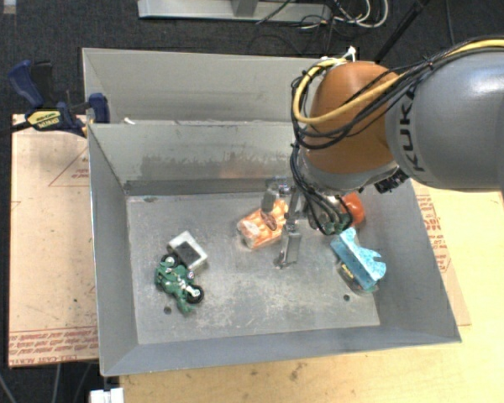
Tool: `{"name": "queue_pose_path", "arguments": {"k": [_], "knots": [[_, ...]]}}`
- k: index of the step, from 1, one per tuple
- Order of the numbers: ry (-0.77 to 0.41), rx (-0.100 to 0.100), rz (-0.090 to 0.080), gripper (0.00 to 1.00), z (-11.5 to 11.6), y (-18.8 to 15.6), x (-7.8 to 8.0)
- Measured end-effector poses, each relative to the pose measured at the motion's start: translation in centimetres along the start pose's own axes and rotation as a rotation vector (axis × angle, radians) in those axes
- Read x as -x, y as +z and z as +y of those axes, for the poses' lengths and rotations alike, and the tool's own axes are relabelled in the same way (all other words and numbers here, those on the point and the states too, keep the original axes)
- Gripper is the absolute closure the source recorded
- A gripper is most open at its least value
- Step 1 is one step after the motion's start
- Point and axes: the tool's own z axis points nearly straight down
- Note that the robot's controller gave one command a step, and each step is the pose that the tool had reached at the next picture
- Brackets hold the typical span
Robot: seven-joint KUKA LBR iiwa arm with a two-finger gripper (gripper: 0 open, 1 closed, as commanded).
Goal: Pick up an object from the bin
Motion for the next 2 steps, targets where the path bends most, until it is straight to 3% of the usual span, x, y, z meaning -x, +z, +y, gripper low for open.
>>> {"name": "queue_pose_path", "arguments": {"k": [1, 2], "knots": [[-0.126, -0.001, -0.004, 0.0, -1.4, 4.5, 2.4], [-0.07, 0.0, -0.002, 0.0, -3.0, 9.3, 2.6]]}}
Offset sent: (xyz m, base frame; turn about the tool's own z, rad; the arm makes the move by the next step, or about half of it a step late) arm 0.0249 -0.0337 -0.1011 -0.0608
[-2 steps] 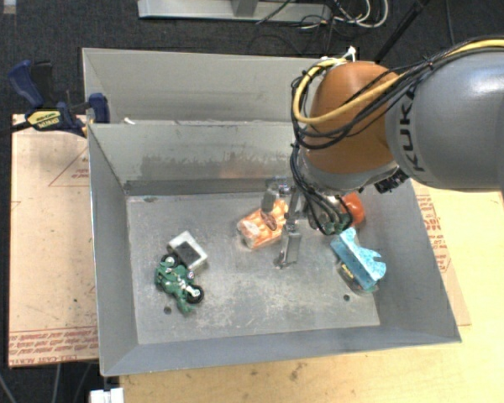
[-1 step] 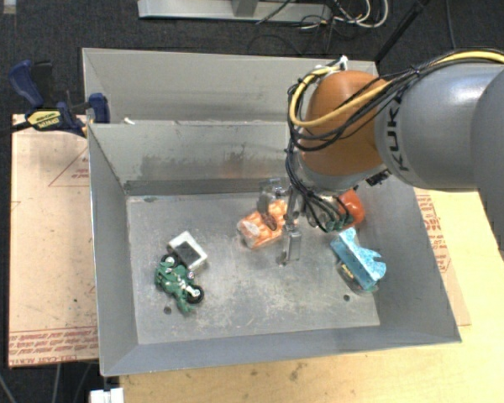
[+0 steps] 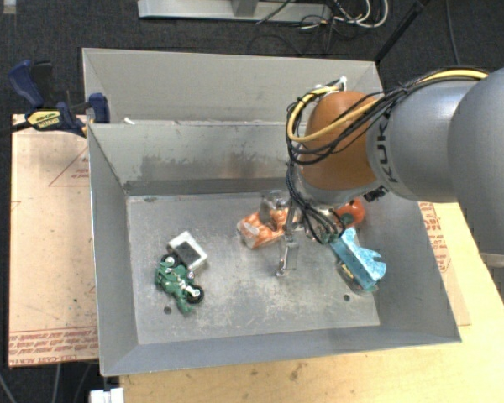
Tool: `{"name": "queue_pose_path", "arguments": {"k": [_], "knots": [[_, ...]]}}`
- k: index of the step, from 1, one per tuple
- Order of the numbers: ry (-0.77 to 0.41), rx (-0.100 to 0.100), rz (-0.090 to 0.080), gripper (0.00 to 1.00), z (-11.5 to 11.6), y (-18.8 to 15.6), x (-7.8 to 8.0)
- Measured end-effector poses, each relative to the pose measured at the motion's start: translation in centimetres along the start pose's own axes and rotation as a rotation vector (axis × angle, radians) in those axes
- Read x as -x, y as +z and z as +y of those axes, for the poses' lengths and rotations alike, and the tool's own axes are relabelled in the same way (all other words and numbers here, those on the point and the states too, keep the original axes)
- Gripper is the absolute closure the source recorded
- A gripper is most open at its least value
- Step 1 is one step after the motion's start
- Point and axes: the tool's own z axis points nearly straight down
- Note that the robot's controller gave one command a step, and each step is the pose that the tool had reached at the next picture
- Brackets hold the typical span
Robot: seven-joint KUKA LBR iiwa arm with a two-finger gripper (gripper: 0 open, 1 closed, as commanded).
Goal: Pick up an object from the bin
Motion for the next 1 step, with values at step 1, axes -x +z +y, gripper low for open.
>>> {"name": "queue_pose_path", "arguments": {"k": [1], "knots": [[-0.208, -0.001, -0.001, 0.0, -0.6, 0.74, 2.45]]}}
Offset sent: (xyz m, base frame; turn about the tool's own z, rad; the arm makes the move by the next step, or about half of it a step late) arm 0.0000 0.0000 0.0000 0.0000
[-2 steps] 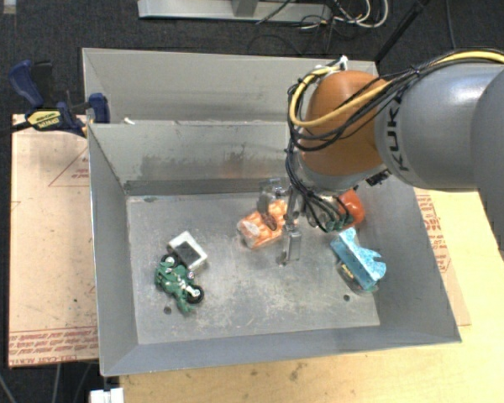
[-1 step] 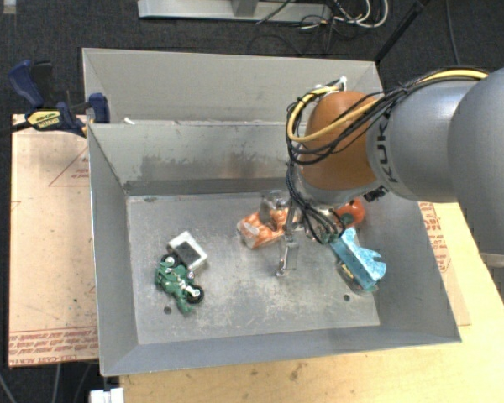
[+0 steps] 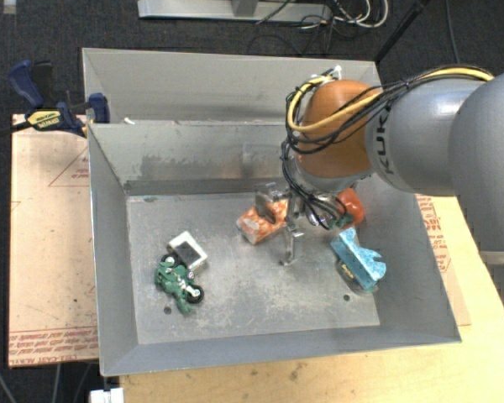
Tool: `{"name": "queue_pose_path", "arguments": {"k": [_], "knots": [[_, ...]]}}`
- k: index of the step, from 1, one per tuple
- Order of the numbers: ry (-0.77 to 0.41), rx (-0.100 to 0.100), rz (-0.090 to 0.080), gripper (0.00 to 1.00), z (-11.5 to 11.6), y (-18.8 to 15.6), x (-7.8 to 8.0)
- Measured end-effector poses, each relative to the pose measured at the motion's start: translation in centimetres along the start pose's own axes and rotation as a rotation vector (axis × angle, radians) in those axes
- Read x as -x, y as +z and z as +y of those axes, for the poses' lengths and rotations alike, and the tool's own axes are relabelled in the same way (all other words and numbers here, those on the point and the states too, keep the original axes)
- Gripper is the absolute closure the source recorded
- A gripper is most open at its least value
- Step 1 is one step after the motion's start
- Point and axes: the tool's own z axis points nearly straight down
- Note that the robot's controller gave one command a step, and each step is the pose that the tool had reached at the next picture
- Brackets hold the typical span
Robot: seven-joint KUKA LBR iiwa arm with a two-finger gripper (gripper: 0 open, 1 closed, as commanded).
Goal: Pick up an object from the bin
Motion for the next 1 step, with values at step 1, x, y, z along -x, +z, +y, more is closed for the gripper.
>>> {"name": "queue_pose_path", "arguments": {"k": [1], "knots": [[0.162, 0.001, -0.004, 0.0, 0.7, -0.58, -1.29]]}}
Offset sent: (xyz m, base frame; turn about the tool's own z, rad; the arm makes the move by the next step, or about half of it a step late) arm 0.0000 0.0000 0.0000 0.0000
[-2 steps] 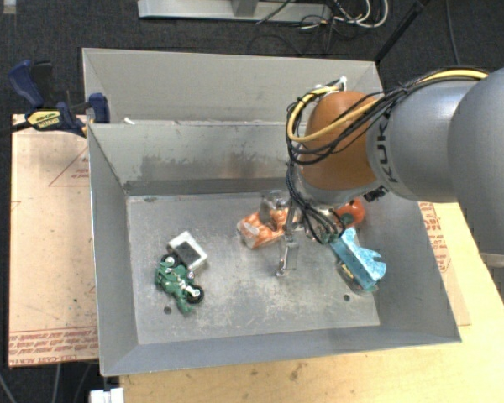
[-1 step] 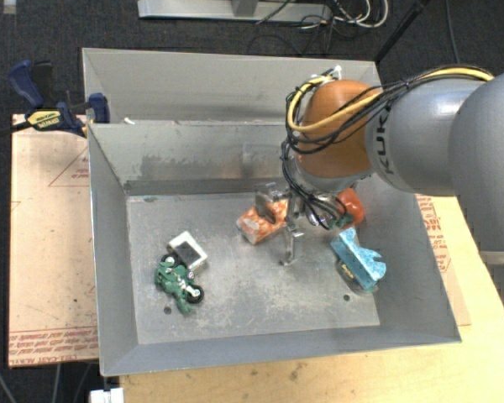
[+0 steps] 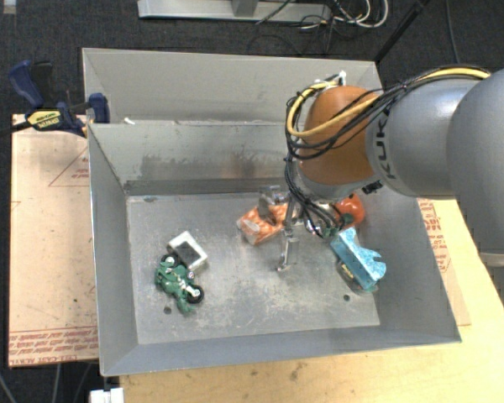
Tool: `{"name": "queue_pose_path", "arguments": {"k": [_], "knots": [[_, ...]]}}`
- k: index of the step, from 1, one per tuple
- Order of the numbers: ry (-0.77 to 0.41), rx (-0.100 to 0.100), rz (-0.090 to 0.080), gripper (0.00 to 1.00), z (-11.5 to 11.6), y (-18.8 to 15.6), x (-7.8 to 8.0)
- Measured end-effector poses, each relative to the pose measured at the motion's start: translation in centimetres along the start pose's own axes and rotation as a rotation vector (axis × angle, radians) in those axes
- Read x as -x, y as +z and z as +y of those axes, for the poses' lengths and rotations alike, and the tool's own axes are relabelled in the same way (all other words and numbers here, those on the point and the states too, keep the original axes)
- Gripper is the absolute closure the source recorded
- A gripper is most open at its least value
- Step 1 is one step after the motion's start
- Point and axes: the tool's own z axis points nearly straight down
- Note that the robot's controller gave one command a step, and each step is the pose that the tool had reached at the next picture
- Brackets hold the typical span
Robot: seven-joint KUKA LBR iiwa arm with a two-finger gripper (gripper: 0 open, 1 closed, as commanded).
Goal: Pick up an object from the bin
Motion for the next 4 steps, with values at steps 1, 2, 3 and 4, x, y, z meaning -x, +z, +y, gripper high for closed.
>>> {"name": "queue_pose_path", "arguments": {"k": [1, 2, 3, 4], "knots": [[-0.159, -0.001, -0.002, 1.0, -0.4, 0.4, 1.6], [-0.159, -0.001, -0.002, 1.0, -0.4, 0.4, 1.6], [-0.159, 0.0, 0.001, 1.0, -0.4, 0.1, 1.5], [-0.159, 0.0, 0.008, 1.0, -0.4, -1.0, 1.4]]}}
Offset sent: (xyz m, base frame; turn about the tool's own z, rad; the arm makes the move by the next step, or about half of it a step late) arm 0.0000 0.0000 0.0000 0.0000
